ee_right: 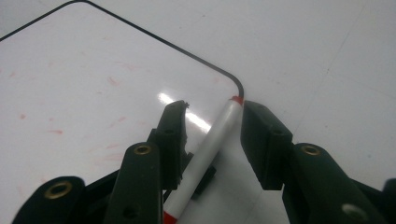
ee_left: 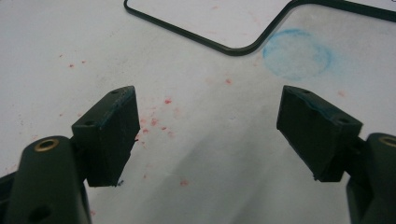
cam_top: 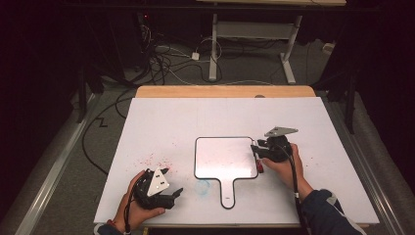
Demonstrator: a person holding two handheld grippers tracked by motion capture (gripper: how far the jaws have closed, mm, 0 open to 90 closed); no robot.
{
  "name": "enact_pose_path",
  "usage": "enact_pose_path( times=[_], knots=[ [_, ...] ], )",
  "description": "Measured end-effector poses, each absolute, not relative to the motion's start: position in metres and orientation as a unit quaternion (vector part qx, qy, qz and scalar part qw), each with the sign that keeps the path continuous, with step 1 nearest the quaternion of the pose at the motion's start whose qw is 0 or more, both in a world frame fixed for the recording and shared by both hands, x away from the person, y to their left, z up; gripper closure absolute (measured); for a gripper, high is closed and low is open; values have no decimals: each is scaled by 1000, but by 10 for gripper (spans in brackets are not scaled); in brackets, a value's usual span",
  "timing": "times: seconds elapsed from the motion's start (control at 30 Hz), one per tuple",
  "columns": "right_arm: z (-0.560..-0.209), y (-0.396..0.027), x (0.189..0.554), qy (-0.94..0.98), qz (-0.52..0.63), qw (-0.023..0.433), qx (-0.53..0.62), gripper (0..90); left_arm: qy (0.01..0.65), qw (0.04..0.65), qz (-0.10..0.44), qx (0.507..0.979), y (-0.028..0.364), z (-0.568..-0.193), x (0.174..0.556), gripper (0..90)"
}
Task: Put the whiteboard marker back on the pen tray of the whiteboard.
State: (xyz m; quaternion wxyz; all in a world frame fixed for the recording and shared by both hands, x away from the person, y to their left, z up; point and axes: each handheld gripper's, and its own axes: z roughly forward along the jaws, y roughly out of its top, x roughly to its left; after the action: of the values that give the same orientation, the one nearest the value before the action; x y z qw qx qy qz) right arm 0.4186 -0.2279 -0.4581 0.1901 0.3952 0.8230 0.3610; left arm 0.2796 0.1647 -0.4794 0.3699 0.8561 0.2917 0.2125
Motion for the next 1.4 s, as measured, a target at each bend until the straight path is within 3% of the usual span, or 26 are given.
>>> enact_pose_path(
  times=[0.33,0.67,0.8,1.4],
  knots=[
    [-454,-233,413,823,374,199,378,569,290,371,212,856,164,-479,280,204],
    [-434,-240,404,810,420,234,334,444,292,371,209,856,163,-480,280,204],
    [-421,-242,396,807,422,273,309,391,293,371,209,856,163,-480,280,204],
    [-390,-251,363,790,459,301,273,274,294,371,208,856,163,-480,281,204]
  ],
)
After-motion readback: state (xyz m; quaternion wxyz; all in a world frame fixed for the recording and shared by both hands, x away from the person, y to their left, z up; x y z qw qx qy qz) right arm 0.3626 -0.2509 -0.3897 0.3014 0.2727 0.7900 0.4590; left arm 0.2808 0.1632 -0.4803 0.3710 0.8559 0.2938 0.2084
